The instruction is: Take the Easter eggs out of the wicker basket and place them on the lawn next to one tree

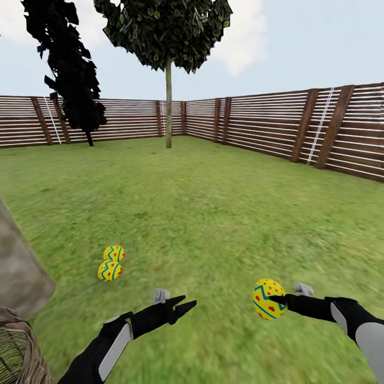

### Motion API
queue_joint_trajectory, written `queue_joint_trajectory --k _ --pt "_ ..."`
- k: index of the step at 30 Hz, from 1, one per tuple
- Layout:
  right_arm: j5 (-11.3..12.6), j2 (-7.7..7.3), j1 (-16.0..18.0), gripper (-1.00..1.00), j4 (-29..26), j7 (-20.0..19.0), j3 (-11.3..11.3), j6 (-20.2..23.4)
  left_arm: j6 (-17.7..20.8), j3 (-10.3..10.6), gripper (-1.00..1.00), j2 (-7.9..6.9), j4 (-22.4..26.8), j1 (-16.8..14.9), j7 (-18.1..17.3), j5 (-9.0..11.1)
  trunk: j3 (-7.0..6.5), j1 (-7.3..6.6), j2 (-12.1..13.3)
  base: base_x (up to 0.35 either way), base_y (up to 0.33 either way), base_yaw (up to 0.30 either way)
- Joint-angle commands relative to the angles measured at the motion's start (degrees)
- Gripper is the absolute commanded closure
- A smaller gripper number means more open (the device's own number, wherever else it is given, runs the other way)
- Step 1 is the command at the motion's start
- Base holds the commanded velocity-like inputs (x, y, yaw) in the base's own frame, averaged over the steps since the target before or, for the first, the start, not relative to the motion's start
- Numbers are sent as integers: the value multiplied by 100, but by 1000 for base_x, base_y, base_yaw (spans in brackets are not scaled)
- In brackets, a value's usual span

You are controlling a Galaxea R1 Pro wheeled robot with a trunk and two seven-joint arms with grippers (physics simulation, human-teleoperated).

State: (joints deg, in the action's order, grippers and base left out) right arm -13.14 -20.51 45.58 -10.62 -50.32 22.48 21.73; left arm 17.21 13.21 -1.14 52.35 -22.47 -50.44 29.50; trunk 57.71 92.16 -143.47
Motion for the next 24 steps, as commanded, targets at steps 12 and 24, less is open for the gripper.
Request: queue_joint_trajectory --k 12,24 --pt "-40 3 -58 100 33 -21 415 59 63 137 -100 52 3 -3 26 7 -60 0 -2 214 -107 -258" --pt "-40 29 -70 100 41 498 415 -35 -421 47 -100 -21 -199 1 2267 -421 -129 0 -2 108 -57 -252"
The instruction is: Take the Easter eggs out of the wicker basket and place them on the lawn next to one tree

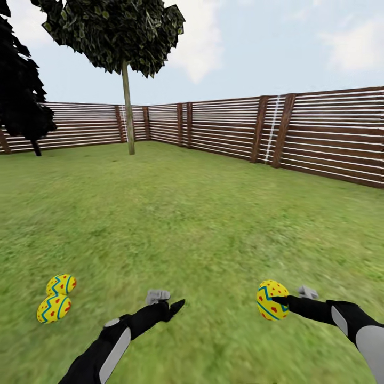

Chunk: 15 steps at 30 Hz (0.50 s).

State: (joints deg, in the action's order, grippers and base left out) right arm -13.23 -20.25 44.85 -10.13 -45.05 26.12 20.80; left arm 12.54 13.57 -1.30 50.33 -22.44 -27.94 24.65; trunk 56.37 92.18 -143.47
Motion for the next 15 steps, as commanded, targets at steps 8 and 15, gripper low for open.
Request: queue_joint_trajectory --k 8,15 --pt "-31 29 -36 100 133 321 51 -209 -984 47 -100 284 -1707 2 2549 57 -40 -1 -3 0 0 -251" --pt "-31 36 -37 100 166 406 51 -249 -990 42 -100 299 -1740 -1 2624 74 -80 -1 -3 30 0 -251"
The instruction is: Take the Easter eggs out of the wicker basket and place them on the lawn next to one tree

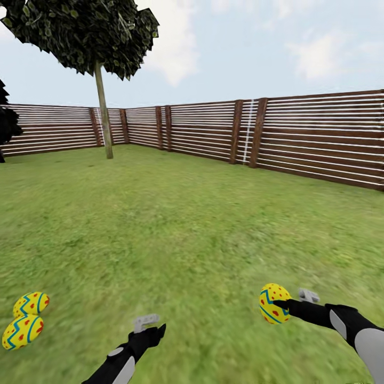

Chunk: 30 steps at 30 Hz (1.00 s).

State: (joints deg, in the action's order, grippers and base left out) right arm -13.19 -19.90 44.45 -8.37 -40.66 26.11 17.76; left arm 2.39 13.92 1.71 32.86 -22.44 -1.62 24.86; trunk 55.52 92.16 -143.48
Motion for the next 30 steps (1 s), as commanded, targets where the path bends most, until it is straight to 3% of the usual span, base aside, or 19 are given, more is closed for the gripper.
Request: queue_joint_trajectory --k 1,7,10,14,30 --pt "-34 3 2 100 -8 -1 52 53 25 7 -100 -3 5 0 -17 54 0 1 -2 269 0 -252" --pt "-39 13 2 100 -8 106 52 32 25 6 -100 -4 -7 0 -23 60 -34 1 -2 328 0 -251" --pt "-35 37 2 100 11 142 52 -205 25 0 -100 -4 -8 0 -15 63 -50 1 -2 340 0 -227" --pt "-34 39 2 100 36 146 52 -326 25 -3 -100 -4 -9 3 -6 74 -51 1 -2 340 0 -8" --pt "-43 39 2 100 34 155 52 -361 23 -3 -100 -4 -8 0 -5 81 10 1 -2 340 0 236"
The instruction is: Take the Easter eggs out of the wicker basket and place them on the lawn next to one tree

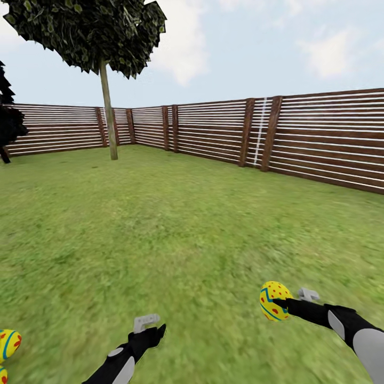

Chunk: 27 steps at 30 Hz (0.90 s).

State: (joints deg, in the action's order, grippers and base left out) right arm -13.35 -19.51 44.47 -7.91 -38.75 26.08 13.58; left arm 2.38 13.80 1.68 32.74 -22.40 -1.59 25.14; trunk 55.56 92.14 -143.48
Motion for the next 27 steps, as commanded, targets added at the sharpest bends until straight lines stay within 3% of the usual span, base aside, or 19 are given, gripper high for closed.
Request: queue_joint_trajectory --k 1,12,19,27 --pt "-27 0 1 100 -13 -37 55 57 25 9 -100 -1 4 -2 -8 52 9 3 -2 340 0 255" --pt "-27 9 -5 100 0 100 55 57 24 9 -100 4 -6 -4 -7 69 51 3 -2 340 -32 255" --pt "-34 125 -5 100 0 271 55 57 24 2 -100 3 -39 -3 -8 77 77 3 -2 340 -89 254" --pt "-36 132 -6 100 0 306 55 57 18 -14 -100 -1 -96 -1 -8 78 107 3 -2 340 -94 254"
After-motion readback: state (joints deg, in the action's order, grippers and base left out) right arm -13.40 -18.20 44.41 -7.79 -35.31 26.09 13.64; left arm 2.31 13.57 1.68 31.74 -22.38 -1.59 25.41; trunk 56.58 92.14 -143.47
